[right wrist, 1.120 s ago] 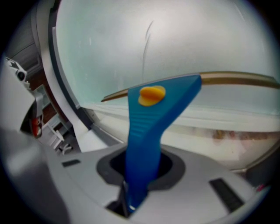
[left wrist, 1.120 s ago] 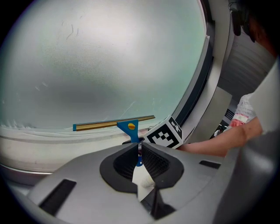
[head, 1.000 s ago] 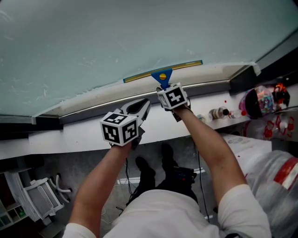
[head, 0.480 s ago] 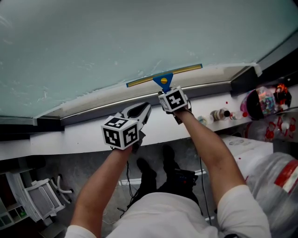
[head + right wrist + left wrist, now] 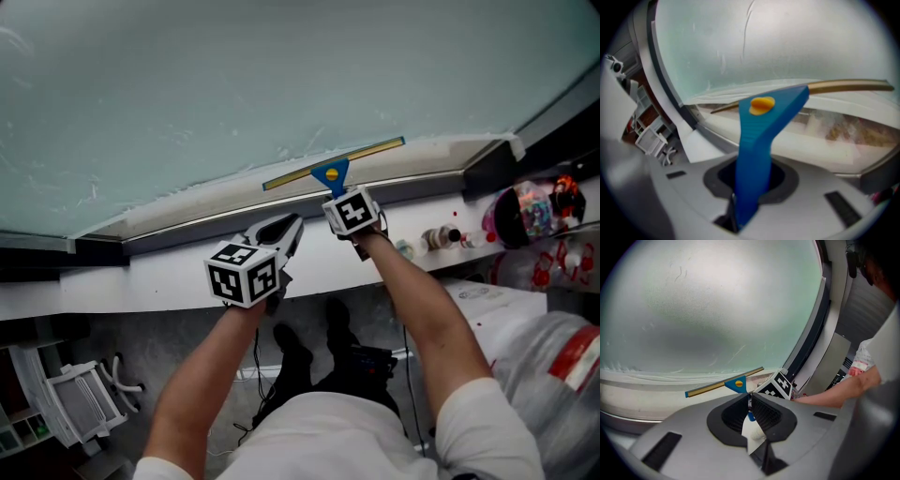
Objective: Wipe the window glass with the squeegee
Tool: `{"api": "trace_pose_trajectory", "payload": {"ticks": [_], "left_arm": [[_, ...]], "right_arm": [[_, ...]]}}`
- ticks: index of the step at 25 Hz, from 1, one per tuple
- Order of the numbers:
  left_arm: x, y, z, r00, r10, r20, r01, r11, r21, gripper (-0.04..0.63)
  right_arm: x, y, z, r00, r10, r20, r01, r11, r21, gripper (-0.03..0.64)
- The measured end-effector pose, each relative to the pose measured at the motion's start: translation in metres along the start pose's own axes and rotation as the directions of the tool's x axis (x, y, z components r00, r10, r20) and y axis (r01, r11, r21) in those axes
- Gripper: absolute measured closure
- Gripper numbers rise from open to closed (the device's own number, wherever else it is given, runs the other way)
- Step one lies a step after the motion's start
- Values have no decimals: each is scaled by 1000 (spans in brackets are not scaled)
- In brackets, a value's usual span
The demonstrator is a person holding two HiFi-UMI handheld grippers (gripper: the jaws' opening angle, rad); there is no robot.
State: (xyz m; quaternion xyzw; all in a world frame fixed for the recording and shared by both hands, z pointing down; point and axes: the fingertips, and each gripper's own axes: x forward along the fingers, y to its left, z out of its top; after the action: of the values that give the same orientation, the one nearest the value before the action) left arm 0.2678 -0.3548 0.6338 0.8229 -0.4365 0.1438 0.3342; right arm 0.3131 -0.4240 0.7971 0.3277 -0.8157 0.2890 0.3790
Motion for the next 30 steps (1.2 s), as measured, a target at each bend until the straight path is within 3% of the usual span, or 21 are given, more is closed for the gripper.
{"api": "trace_pose_trajectory", "payload": {"ticks": [8, 16, 23, 30], "left_arm": [[-8, -16, 4, 999, -16, 30, 16, 1000, 2, 548], [-31, -33, 15, 995, -75, 59, 72, 996, 55, 548], [-57, -57, 29, 985, -151, 84, 141, 983, 116, 548], [-77, -88, 44, 965, -242, 105, 223, 960, 171, 548]], "right_arm": [[-21, -2, -8, 999, -31, 11, 30, 999, 20, 526], [-62, 9, -10, 996, -59, 69, 50, 991, 127, 526], [-111, 16, -16, 992, -93, 86, 88, 994, 67, 531], [-173, 19, -15, 985, -105, 138, 94, 992, 87, 531]]}}
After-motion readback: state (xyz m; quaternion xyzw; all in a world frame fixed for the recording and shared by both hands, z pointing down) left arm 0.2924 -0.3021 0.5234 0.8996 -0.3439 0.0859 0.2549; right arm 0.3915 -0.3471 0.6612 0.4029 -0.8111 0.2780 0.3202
